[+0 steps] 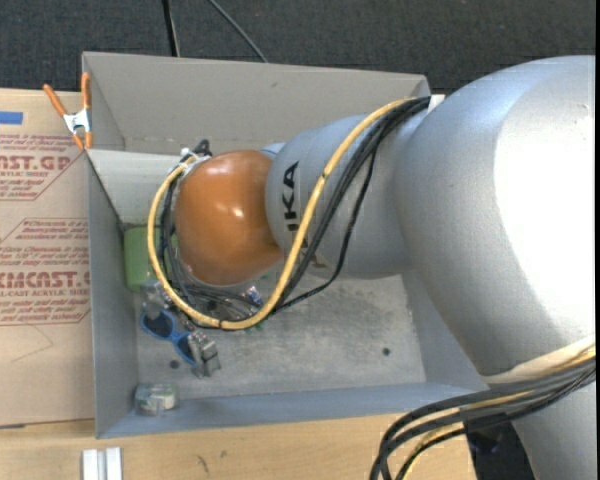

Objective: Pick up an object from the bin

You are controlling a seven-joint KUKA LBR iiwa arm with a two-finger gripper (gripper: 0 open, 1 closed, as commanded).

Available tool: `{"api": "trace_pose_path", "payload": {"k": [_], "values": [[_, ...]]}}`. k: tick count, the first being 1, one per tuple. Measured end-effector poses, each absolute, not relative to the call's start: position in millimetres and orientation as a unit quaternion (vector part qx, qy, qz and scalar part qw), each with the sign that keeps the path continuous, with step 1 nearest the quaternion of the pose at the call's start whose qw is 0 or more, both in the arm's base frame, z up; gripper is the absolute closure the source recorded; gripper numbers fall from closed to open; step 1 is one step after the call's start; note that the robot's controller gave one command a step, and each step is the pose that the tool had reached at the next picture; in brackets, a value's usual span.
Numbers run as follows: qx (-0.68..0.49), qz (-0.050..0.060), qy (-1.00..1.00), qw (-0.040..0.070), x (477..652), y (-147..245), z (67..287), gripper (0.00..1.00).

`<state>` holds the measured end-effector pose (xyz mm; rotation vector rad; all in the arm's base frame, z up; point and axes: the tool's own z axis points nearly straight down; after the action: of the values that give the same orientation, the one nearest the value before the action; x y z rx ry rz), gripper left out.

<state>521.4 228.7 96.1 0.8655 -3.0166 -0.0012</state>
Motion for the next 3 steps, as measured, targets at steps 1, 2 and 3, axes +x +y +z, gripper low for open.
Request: {"api": "trace_pose_path", "payload": {"k": [1,2,3], "values": [[0.317,-0.001,-0.948,-0.001,545.3,248.0,77.2,0.0],[0.317,-0.001,-0.948,-0.001,544.9,248.3,77.8,1.0],[0.317,-0.001,-0.948,-0.001,544.9,248.2,77.7,0.0]]}}
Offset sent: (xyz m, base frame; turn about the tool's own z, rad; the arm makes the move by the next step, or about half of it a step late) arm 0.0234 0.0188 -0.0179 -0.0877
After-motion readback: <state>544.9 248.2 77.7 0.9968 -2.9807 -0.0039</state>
